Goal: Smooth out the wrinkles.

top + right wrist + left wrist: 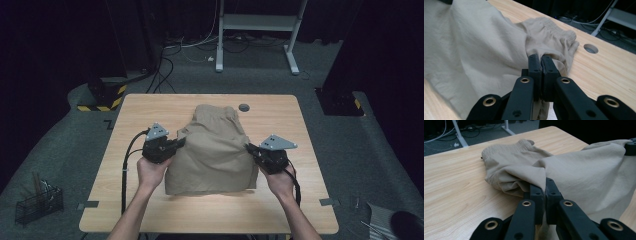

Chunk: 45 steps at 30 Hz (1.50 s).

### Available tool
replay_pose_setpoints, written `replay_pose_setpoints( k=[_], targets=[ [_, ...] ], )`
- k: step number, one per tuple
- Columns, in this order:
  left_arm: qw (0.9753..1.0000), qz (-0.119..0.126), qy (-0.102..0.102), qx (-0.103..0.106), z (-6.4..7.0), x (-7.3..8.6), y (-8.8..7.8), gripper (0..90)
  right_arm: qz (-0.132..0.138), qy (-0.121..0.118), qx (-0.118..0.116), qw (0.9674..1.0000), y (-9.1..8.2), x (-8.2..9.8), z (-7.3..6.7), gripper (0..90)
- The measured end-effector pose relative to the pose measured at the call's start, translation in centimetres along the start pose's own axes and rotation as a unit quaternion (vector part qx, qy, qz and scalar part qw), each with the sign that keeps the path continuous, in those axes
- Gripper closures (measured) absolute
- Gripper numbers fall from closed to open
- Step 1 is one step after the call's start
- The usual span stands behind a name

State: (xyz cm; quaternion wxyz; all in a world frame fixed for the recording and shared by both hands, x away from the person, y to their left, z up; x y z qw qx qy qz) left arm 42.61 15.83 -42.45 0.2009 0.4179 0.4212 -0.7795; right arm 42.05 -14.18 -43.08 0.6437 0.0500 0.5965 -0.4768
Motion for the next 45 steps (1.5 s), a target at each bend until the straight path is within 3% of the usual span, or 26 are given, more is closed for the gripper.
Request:
replay_pose_setpoints(
  k=[8, 16, 20, 24, 26, 32, 45],
  targets=[
    [0.9997, 0.011, 0.012, 0.017, 1.8, 0.2, -2.4, 87.4, 0.033, -0.011, 0.005, 0.9994, -2.8, -0.2, -1.7, 87.9],
    [0.9981, 0.023, 0.041, 0.039, 5.4, 0.9, -8.1, 87.3, 0.075, -0.034, 0.009, 0.9966, -8.2, -1.0, -4.9, 87.8],
    [0.9969, 0.034, 0.056, 0.042, 6.7, 0.5, -9.7, 87.3, 0.093, -0.043, 0.018, 0.9945, -10.5, -1.8, -5.9, 87.8],
    [0.9979, 0.028, 0.036, 0.045, 5.7, -0.2, -7.5, 87.3, 0.094, -0.028, 0.022, 0.9950, -9.7, -1.9, -4.9, 87.8],
    [0.9984, 0.024, 0.039, 0.035, 5.1, -0.1, -6.1, 87.2, 0.090, -0.022, 0.024, 0.9955, -8.9, -1.6, -4.3, 87.8],
    [0.9995, 0.015, 0.018, 0.020, 2.9, 0.3, -3.5, 87.2, 0.071, -0.014, 0.034, 0.9968, -6.3, -0.6, -3.1, 87.8],
    [0.9998, 0.001, 0.016, -0.012, 0.3, -0.8, -0.2, 87.2, 0.041, -0.011, 0.047, 0.9980, -2.2, -0.8, -0.9, 87.8]
  ],
)
Point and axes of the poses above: each handheld gripper's, and its own axes: y roughly forward along the jaws, x roughly out of its underside, z roughly to its right, the point moved 5 cm from there along y, roughly forward along the jaws, and after that the axes turned 13 degrees about -y, right-handed, at the moved point
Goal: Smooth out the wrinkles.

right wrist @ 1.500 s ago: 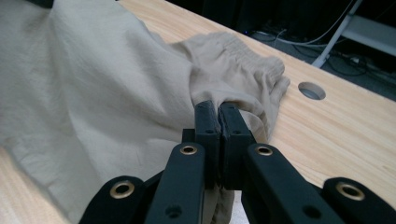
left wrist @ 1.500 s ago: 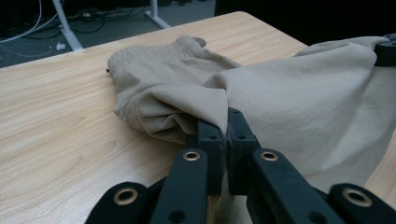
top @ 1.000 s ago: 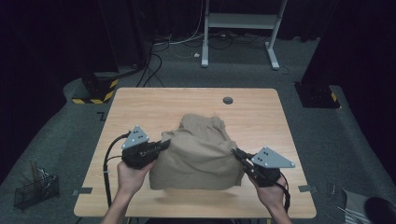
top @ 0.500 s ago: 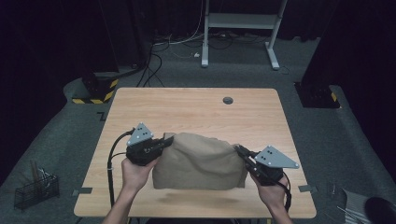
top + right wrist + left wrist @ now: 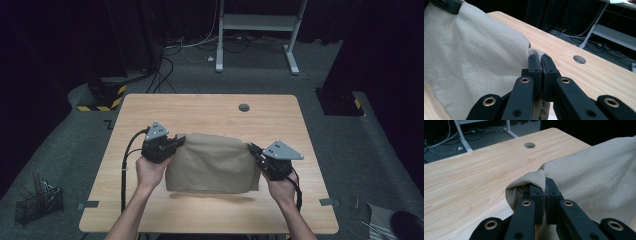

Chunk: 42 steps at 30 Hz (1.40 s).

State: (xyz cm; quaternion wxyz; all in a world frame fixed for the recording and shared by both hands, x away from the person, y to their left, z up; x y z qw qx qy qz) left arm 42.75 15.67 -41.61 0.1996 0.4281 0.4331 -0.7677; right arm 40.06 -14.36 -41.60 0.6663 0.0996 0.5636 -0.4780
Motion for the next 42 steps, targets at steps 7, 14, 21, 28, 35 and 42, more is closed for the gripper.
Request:
replay_pose_setpoints(
  k=[7, 14, 21, 28, 35, 42],
  targets=[
    [0.9999, -0.009, -0.002, -0.007, -0.6, -0.3, 1.5, 87.2, -0.018, 0.016, 0.005, 0.9997, 1.7, 0.7, 0.9, 87.8],
    [0.9995, -0.013, 0.013, -0.024, -0.9, -0.6, 2.9, 87.1, -0.033, 0.025, 0.014, 0.9991, 3.2, 1.4, 1.7, 87.7],
    [0.9992, -0.019, 0.010, -0.033, -1.4, -0.3, 3.9, 87.1, -0.040, 0.026, 0.019, 0.9987, 4.3, 1.9, 1.9, 87.7],
    [0.9990, -0.022, 0.009, -0.037, -1.8, -0.1, 4.8, 87.1, -0.049, 0.031, 0.020, 0.9981, 5.0, 2.3, 2.2, 87.7],
    [0.9989, -0.024, 0.007, -0.039, -2.1, 0.1, 5.3, 87.0, -0.056, 0.034, 0.021, 0.9976, 5.6, 2.5, 2.4, 87.7],
    [0.9986, -0.031, 0.004, -0.042, -2.5, 0.5, 6.3, 87.0, -0.070, 0.040, 0.019, 0.9966, 6.5, 3.1, 2.6, 87.6]
  ],
)
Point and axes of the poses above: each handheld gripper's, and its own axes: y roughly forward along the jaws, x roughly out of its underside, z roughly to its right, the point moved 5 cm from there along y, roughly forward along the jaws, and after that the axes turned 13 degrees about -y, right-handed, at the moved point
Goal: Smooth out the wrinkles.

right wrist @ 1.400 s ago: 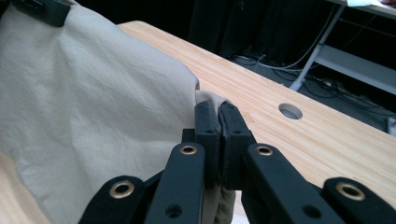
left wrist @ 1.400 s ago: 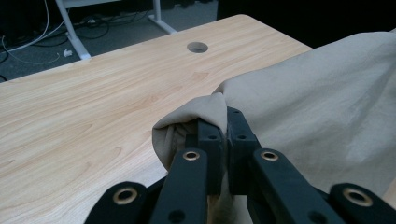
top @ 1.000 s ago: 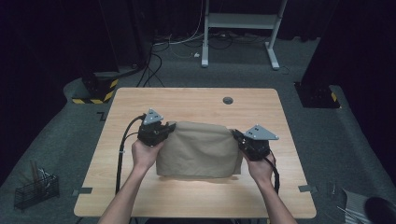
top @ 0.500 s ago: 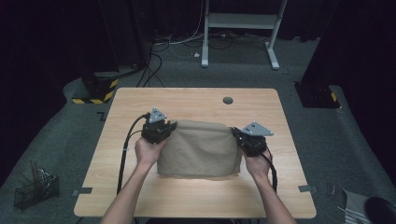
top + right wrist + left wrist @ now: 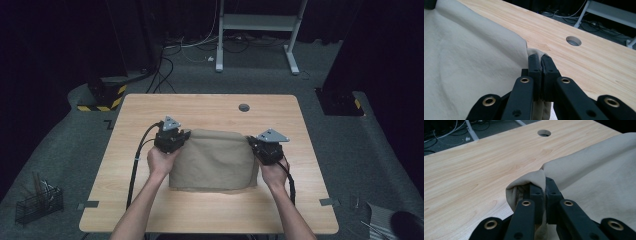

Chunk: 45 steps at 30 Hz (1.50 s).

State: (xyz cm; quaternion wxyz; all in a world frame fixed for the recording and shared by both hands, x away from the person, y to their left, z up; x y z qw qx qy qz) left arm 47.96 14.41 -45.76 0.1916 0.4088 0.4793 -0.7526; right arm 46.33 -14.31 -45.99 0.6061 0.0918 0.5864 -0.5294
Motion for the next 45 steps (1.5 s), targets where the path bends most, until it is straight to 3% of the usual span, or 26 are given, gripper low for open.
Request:
replay_pose_setpoints(
  k=[13, 25, 45],
  targets=[
    [0.9999, -0.008, -0.009, -0.007, -0.8, 0.4, 1.3, 87.0, -0.009, 0.013, -0.003, 0.9999, 1.6, 0.4, 0.4, 87.6],
    [0.9999, 0.001, -0.011, -0.012, -1.2, 0.3, 1.9, 87.0, -0.016, 0.017, -0.002, 0.9997, 2.5, 0.2, 0.7, 87.5],
    [0.9994, -0.015, -0.027, -0.014, -2.1, 1.1, 3.4, 87.0, -0.042, 0.031, -0.006, 0.9986, 4.5, 1.1, 0.9, 87.3]
  ],
)
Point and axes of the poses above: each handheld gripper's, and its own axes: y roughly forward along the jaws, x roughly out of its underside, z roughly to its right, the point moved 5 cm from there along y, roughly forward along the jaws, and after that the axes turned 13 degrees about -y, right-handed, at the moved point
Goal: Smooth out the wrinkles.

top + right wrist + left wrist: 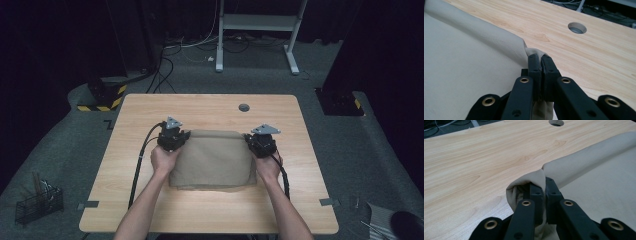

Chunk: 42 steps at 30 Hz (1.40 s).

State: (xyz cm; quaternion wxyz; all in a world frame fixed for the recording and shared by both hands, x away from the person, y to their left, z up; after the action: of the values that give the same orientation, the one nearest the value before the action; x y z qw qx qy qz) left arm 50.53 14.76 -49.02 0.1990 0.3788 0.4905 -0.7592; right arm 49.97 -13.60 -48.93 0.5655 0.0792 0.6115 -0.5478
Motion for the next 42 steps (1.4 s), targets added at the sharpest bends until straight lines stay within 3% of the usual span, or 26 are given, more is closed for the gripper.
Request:
replay_pose_setpoints(
  k=[31, 36, 42],
  targets=[
    [0.9988, -0.043, -0.011, -0.023, -1.0, 1.6, 2.6, 86.9, -0.063, 0.013, -0.018, 0.9977, 3.1, 2.1, -0.1, 86.8],
    [0.9985, -0.048, -0.019, -0.020, -1.1, 2.1, 2.7, 86.9, -0.068, 0.007, -0.020, 0.9975, 3.2, 2.4, -0.4, 87.1],
    [0.9984, -0.054, -0.010, -0.014, -0.8, 3.0, 2.4, 87.0, -0.074, 0.002, -0.027, 0.9969, 3.2, 3.0, -0.7, 87.2]
  ],
)
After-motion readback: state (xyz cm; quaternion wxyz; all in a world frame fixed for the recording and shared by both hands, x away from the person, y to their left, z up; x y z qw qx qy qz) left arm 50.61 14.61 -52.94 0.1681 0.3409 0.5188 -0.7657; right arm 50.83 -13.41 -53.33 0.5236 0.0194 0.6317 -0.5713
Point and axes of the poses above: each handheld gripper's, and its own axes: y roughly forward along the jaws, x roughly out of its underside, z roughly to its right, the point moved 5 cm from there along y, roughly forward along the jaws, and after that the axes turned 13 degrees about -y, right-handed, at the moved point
